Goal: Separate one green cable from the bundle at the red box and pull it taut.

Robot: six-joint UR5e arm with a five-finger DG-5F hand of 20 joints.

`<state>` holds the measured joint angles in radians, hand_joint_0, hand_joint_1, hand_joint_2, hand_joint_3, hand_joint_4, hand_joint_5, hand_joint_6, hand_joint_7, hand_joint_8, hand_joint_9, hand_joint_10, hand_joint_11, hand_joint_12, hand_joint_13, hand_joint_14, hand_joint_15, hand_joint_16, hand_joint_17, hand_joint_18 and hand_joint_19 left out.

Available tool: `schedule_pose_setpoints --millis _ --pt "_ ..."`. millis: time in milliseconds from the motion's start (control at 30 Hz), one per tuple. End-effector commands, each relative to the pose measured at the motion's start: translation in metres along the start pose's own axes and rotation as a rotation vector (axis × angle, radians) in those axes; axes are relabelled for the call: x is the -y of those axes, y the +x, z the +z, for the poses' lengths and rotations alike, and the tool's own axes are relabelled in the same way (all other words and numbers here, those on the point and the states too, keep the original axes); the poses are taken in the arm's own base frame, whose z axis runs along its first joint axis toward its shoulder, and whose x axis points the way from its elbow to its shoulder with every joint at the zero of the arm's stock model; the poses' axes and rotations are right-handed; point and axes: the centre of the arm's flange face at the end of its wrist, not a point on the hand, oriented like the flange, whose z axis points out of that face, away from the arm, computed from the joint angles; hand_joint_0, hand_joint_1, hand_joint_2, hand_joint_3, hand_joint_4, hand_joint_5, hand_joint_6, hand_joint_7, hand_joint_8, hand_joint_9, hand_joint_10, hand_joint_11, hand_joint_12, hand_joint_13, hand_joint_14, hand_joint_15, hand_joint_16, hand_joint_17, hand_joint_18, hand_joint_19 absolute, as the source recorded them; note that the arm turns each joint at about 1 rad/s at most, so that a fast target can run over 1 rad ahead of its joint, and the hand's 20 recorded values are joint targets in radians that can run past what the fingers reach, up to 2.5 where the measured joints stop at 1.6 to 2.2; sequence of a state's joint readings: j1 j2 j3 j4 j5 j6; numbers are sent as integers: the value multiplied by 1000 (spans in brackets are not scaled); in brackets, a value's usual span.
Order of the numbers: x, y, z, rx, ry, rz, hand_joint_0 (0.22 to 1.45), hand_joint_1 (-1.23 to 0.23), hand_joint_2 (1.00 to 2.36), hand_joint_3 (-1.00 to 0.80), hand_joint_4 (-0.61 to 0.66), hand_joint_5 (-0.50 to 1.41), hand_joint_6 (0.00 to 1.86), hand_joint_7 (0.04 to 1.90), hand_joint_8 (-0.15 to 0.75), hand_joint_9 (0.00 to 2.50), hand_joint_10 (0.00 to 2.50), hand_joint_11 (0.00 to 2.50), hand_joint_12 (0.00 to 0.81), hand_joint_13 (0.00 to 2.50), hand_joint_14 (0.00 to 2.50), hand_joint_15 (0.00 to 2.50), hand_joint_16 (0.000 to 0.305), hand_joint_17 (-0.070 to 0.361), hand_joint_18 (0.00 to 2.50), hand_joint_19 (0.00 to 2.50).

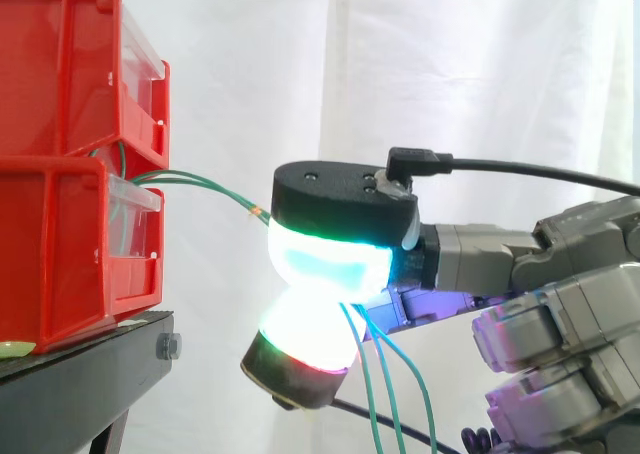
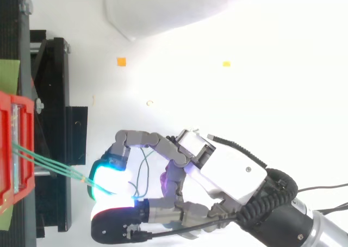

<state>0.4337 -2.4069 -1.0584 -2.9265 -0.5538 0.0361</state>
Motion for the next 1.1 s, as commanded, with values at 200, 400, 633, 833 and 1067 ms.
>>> schedule_pose_setpoints --millis 200,400,633,833,1067 --pt "-22 -13 -6 -40 43 -68 746 -696 1009 -424 69 115 501 1427 244 2059 42 1356 392 1737 584 1617 76 171 2007 973" --pt "-48 -28 -6 -37 46 -117 746 -696 1007 -431 70 115 500 1425 244 2057 45 1361 389 1734 578 1637 76 171 2000 979" --pt "-57 -37 3 -52 38 -144 745 -695 1007 -434 66 115 501 1423 241 2053 42 1364 388 1734 575 1615 76 171 1992 983" --pt "-71 -41 15 -72 22 -147 744 -693 1007 -443 68 114 501 1421 235 2050 42 1352 387 1729 564 1643 75 170 1986 983" --pt "-78 -49 27 -92 14 -158 742 -691 1006 -445 73 113 501 1424 235 2043 42 1348 382 1722 558 1643 75 168 1975 970"
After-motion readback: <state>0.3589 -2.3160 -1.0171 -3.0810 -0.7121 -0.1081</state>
